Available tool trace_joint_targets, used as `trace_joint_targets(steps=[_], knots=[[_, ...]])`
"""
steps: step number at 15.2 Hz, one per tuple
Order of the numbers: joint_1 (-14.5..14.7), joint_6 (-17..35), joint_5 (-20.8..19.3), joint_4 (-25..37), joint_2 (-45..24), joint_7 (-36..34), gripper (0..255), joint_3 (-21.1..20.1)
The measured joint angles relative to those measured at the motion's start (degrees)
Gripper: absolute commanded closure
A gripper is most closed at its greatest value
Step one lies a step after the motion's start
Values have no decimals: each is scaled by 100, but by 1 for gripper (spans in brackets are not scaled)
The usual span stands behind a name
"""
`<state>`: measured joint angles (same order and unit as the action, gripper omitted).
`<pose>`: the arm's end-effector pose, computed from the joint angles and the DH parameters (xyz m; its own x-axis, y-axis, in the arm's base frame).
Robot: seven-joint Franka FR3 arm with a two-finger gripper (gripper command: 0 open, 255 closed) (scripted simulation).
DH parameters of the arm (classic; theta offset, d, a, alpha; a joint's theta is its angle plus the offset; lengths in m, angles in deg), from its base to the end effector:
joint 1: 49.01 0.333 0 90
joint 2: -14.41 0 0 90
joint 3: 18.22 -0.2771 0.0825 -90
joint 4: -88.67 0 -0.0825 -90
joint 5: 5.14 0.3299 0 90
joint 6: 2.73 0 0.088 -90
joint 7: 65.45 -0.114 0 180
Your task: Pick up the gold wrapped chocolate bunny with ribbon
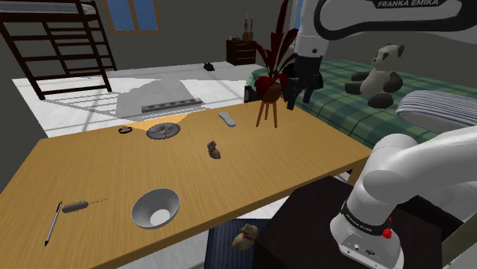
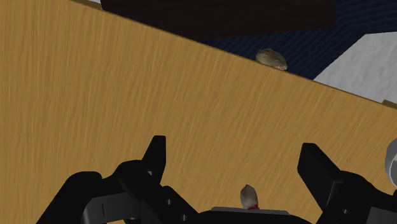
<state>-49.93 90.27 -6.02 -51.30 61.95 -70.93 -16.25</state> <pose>0.2731 -0.0176 0.5361 0.9910 -0.1339 0.0087 -0.1339 -0.9909 -0.0109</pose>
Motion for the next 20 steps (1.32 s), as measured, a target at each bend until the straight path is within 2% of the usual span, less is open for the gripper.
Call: trace_joint_targets(steps=[3, 9, 14, 20], knots=[[25, 228, 20, -10, -188, -16, 0, -26], [109, 1474, 58, -244, -1054, -16, 0, -84], [174, 2539, 77, -174, -2046, 3, 0, -122], [259, 3591, 94, 267, -3371, -34, 0, -215]])
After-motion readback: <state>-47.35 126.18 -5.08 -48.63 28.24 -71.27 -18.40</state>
